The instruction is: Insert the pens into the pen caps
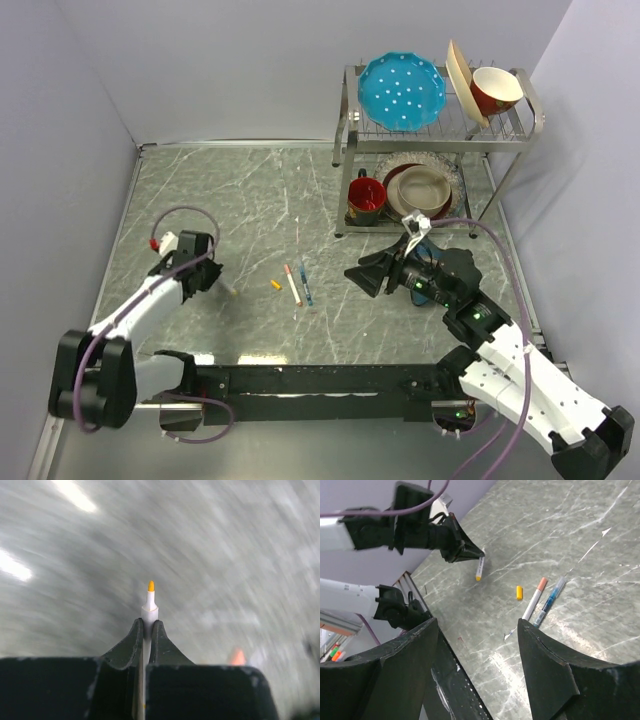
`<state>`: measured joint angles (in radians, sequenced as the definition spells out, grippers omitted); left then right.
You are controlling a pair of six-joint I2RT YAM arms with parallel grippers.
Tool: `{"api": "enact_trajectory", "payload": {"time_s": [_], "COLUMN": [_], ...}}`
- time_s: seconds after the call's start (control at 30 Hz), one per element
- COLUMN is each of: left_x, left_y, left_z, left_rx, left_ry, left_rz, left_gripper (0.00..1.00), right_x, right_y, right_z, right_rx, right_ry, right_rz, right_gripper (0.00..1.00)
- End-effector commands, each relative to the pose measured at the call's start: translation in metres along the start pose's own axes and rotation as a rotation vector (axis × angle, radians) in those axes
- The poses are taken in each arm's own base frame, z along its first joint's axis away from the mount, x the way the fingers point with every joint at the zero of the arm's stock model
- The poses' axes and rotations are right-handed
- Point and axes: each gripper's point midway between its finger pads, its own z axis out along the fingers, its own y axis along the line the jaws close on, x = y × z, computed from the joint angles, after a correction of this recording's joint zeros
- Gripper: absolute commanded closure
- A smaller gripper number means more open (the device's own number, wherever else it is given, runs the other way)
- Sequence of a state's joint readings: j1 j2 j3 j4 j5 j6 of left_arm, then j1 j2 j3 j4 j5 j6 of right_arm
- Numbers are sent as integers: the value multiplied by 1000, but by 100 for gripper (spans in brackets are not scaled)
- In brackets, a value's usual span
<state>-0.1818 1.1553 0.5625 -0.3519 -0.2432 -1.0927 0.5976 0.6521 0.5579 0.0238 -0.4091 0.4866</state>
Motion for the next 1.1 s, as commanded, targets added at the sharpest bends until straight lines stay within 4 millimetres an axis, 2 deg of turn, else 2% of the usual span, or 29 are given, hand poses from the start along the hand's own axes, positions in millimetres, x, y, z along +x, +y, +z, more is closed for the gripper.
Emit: {"api": "enact_trajectory", "payload": {"time_s": [0.0,0.07,0.1,0.2,0.23,0.3,0.43,0.47,0.63,0.9,0.97,1.07], "left_x": [35,51,52,76,78,90,99,99,105,106,108,108], "left_y": [-67,-84,-96,-119,-133,-144,-163,-166,-167,-166,-166,-167], "left_z": [-35,-53,-64,-99,-113,-136,-172,-179,-199,-221,-224,-231], "left_rx": [383,482,542,697,775,872,1025,1056,1143,1245,1261,1289], "left_ry": [108,144,138,194,194,221,215,215,221,240,252,264], "left_rz": [112,159,165,225,233,275,312,304,269,218,217,200], "left_gripper": [99,99,99,99,99,99,99,99,99,99,99,99], "right_x": [0,10,14,24,29,35,47,44,49,38,36,35], "right_y": [0,-5,-7,-6,-1,2,20,23,32,57,56,56], "right_z": [13,21,26,38,41,49,62,66,76,87,91,93], "right_rx": [-31,-25,-23,-38,-52,-69,-128,-127,-134,-211,-198,-194], "right_ry": [-16,24,44,98,115,130,169,163,158,98,92,79], "right_rz": [33,51,57,72,75,92,111,112,151,177,174,183], "right_gripper": [29,29,29,28,28,27,26,26,26,30,31,38]}}
